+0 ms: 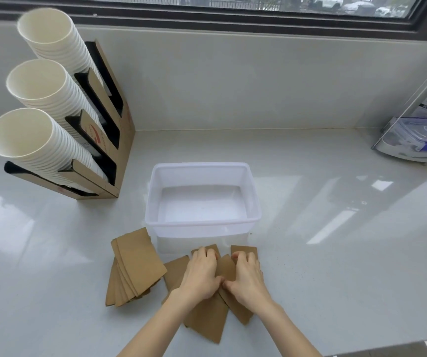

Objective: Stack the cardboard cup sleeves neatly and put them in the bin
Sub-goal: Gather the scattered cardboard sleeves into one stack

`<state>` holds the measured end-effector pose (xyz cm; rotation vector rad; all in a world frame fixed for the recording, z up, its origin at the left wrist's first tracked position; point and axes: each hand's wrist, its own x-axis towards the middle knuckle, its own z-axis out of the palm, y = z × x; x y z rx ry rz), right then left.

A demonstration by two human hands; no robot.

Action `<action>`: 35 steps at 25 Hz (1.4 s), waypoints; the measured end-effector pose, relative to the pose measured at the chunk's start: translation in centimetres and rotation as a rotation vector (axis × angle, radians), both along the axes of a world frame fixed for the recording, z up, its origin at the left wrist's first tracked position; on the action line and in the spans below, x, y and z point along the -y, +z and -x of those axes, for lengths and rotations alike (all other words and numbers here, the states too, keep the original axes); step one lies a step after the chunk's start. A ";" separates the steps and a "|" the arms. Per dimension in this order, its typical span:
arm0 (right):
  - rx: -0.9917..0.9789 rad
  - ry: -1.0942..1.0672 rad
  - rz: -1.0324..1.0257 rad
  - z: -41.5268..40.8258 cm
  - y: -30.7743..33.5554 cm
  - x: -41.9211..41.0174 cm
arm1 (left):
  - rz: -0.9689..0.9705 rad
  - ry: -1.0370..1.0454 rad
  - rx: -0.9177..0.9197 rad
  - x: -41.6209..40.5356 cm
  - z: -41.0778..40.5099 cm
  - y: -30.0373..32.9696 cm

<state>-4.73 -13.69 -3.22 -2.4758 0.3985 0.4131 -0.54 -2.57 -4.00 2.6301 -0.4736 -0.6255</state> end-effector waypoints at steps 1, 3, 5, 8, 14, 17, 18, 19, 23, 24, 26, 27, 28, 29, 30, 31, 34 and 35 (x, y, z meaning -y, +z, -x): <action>0.008 0.000 -0.009 0.0 0.1 0.0 | 0.004 -0.001 0.009 -0.1 -0.2 0.1; 0.039 -0.016 -0.042 0.0 0.4 0.2 | 0.062 0.022 0.015 -0.3 -0.4 0.3; 0.068 -0.037 -0.084 0.2 0.6 0.6 | 0.168 0.084 -0.022 -0.7 -0.4 0.6; 0.107 -0.123 -0.170 0.5 0.9 1.4 | 0.321 0.204 -0.121 -1.7 -0.1 1.4; 0.012 -0.301 0.005 0.5 1.0 3.2 | 0.467 0.344 -0.194 -3.7 0.0 3.1; -0.075 -0.317 0.096 0.4 1.0 2.6 | 0.458 0.357 -0.173 -4.3 0.4 3.4; -0.090 -0.306 0.137 0.4 1.0 2.3 | 0.455 0.359 -0.163 -4.5 0.4 3.4; -0.106 -0.290 0.179 0.3 0.9 2.1 | 0.457 0.361 -0.155 -4.8 0.4 3.5; -0.161 -0.328 0.183 0.2 0.8 1.1 | 0.475 0.398 -0.168 -5.5 0.6 3.7; -0.153 -0.337 0.148 0.1 0.9 1.0 | 0.474 0.404 -0.163 -5.5 0.6 3.9; -0.086 -0.353 -0.005 0.1 1.0 0.9 | 0.475 0.409 -0.149 -5.6 0.6 4.0; -0.046 -0.362 -0.096 0.2 1.2 0.9 | 0.472 0.412 -0.144 -5.7 0.6 4.1; -0.003 -0.370 -0.166 0.3 1.5 1.0 | 0.469 0.416 -0.141 -5.7 0.6 4.2; 0.037 -0.378 -0.216 0.4 1.8 1.1 | 0.464 0.419 -0.138 -5.8 0.5 4.2; 0.073 -0.380 -0.260 0.5 2.2 1.4 | 0.462 0.421 -0.137 -5.9 0.5 4.3; 0.106 -0.381 -0.301 0.6 2.6 1.6 | 0.463 0.421 -0.137 -6.0 0.5 4.3; 0.208 -0.359 -0.367 1.0 4.3 2.5 | 0.486 0.428 -0.125 -6.1 0.4 4.7; 0.251 -0.355 -0.373 1.1 4.8 2.7 | 0.499 0.435 -0.117 -6.2 0.3 4.9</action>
